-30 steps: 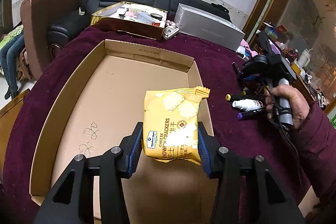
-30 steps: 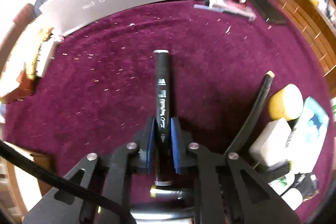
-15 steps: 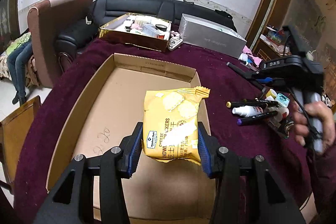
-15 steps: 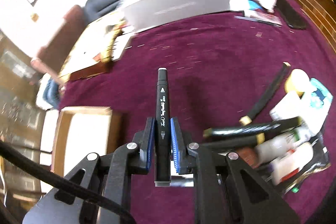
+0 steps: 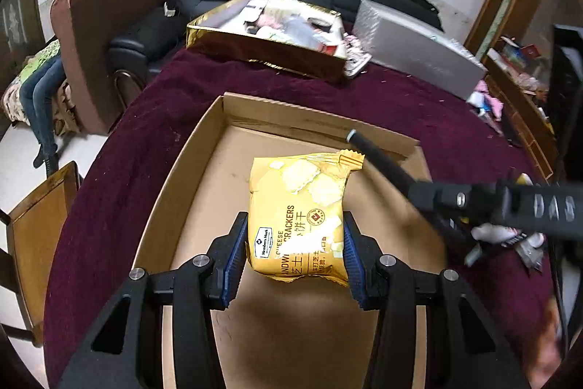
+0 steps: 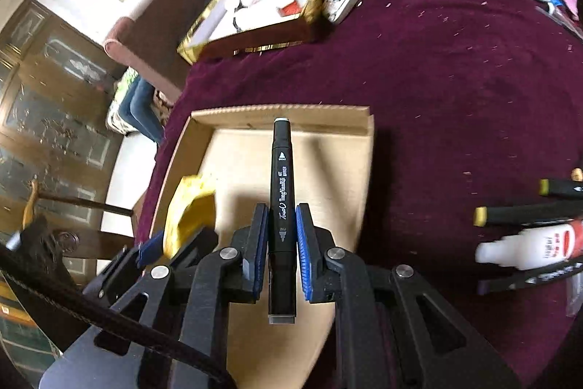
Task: Organize objects
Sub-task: 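Release the crackers packet and black marker into the cardboard tray with both grippers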
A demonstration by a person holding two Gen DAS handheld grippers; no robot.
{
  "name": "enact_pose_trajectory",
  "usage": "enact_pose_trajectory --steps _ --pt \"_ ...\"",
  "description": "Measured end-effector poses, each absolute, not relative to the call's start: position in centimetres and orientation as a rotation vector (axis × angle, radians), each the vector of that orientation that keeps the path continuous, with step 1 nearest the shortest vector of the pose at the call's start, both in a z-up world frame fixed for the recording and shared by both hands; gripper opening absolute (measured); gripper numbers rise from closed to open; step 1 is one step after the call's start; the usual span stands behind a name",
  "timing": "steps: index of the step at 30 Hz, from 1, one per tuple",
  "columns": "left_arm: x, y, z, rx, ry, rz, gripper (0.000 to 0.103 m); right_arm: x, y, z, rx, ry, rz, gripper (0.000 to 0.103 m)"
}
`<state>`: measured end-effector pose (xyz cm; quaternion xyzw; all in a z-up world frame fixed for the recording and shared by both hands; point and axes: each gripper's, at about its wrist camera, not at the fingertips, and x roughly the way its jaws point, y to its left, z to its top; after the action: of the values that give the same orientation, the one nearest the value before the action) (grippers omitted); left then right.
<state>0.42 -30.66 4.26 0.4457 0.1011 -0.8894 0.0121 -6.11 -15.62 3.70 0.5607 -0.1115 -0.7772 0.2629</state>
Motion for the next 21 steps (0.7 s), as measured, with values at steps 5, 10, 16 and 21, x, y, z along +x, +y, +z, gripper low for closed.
enact_pose_trajectory --steps 5,10,16,21 --pt "-1.5 -31.1 2.5 1.456 0.383 -2.737 0.042 -5.8 -16.1 2.3 1.549 -0.238 -2.147 0.013" --pt "-2.6 -30.5 1.7 1.491 0.374 -2.726 0.043 -6.1 -16.3 1.7 1.562 -0.229 -2.16 0.014" --pt "-3.0 -31.0 1.6 1.472 0.439 -2.723 0.048 -6.6 -15.7 0.9 1.582 -0.264 -2.161 0.016" --pt "-2.4 -31.3 1.9 1.441 0.526 -2.708 0.05 -5.9 -14.8 2.5 1.514 -0.33 -2.144 0.035"
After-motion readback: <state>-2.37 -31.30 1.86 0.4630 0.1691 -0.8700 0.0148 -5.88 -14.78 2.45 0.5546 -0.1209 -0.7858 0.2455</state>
